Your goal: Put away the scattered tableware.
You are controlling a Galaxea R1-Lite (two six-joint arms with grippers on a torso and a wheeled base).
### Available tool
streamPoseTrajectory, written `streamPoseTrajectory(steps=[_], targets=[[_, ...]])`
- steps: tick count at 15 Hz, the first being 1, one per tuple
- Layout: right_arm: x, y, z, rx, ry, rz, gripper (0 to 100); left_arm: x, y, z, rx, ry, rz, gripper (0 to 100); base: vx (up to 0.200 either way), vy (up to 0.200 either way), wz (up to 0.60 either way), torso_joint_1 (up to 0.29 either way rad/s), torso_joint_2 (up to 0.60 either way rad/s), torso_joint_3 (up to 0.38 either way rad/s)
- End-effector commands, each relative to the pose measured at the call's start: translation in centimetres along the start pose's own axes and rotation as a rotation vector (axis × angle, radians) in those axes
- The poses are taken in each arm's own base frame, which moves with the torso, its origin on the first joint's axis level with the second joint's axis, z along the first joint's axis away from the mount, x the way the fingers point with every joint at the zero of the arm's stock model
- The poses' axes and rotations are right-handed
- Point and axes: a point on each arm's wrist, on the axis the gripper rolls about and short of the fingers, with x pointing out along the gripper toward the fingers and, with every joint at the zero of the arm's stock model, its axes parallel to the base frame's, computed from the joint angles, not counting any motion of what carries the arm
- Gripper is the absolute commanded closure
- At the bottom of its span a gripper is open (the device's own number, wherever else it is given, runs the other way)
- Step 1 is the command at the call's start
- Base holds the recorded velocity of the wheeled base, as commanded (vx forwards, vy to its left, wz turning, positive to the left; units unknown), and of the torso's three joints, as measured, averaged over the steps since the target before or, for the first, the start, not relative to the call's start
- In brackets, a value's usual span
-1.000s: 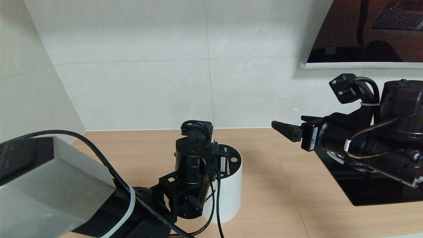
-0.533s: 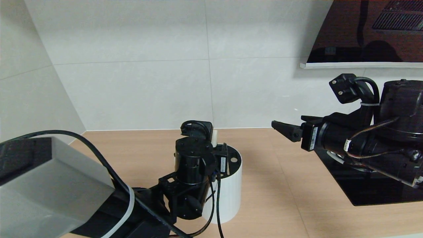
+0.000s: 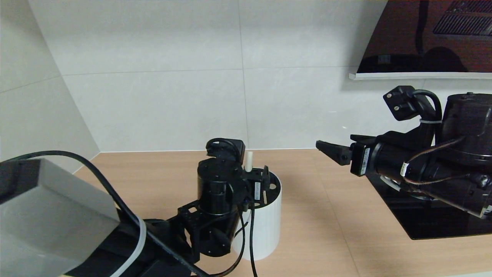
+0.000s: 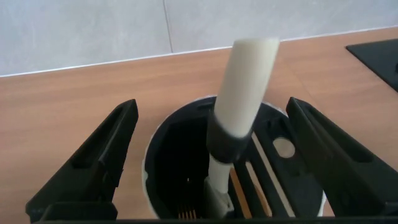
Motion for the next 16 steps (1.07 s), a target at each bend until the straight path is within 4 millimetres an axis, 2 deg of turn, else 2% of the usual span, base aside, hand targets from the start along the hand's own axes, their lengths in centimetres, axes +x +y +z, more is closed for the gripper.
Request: streamPoseTrajectory(steps=[1,2,3,4,6,8,9,11,13,15,16], targets=[[-0.6,0.0,0.8,0.002,-0.034,-0.003,0,-2.2,1.1,3.6,-0.067,-0.086,-0.058,0,0.0,0.0,0.0,0.0,0.0,0.0],[-1.2,0.0,1.3,0.002,-0.058,-0.003,0,-3.0,1.6,4.7,-0.085,-0.111,-0.091,0,0.0,0.0,0.0,0.0,0.0,0.0],[-2.9,-0.4,2.9,0.005,-0.125,-0.004,0,-5.3,2.7,8.0,-0.139,-0.201,-0.193,0,0.0,0.0,0.0,0.0,0.0,0.0],[-3.3,-1.1,3.6,-0.004,-0.153,-0.034,0,-6.7,3.4,9.4,-0.154,-0.236,-0.251,0,0.0,0.0,0.0,0.0,0.0,0.0],[-5.8,-2.0,4.4,-0.067,-0.209,-0.082,0,-9.8,5.6,10.7,-0.139,-0.252,-0.271,0,0.0,0.0,0.0,0.0,0.0,0.0],[-10.0,-2.0,5.3,-0.058,-0.293,-0.088,0,-13.4,9.8,12.0,-0.171,-0.32,-0.213,0,0.0,0.0,0.0,0.0,0.0,0.0],[-11.9,-2.1,4.9,-0.053,-0.323,-0.117,0,-14.9,12.0,12.5,-0.182,-0.352,-0.156,0,0.0,0.0,0.0,0.0,0.0,0.0],[-16.0,-2.7,3.8,-0.043,-0.385,-0.192,0,-18.6,15.4,12.0,-0.181,-0.367,-0.071,0,0.0,0.0,0.0,0.0,0.0,0.0],[-19.9,-3.8,1.9,-0.053,-0.427,-0.304,0,-23.0,17.9,10.4,-0.143,-0.35,-0.022,0,0.0,0.0,0.0,0.0,0.0,0.0],[-23.5,-3.7,0.0,-0.066,-0.449,-0.354,0,-26.5,19.7,9.1,-0.121,-0.353,0.054,0,0.0,0.0,0.0,0.0,0.0,0.0],[-26.4,-3.2,-1.4,-0.08,-0.462,-0.382,0,-28.9,20.5,8.3,-0.122,-0.382,0.09,0,0.0,0.0,0.0,0.0,0.0,0.0]])
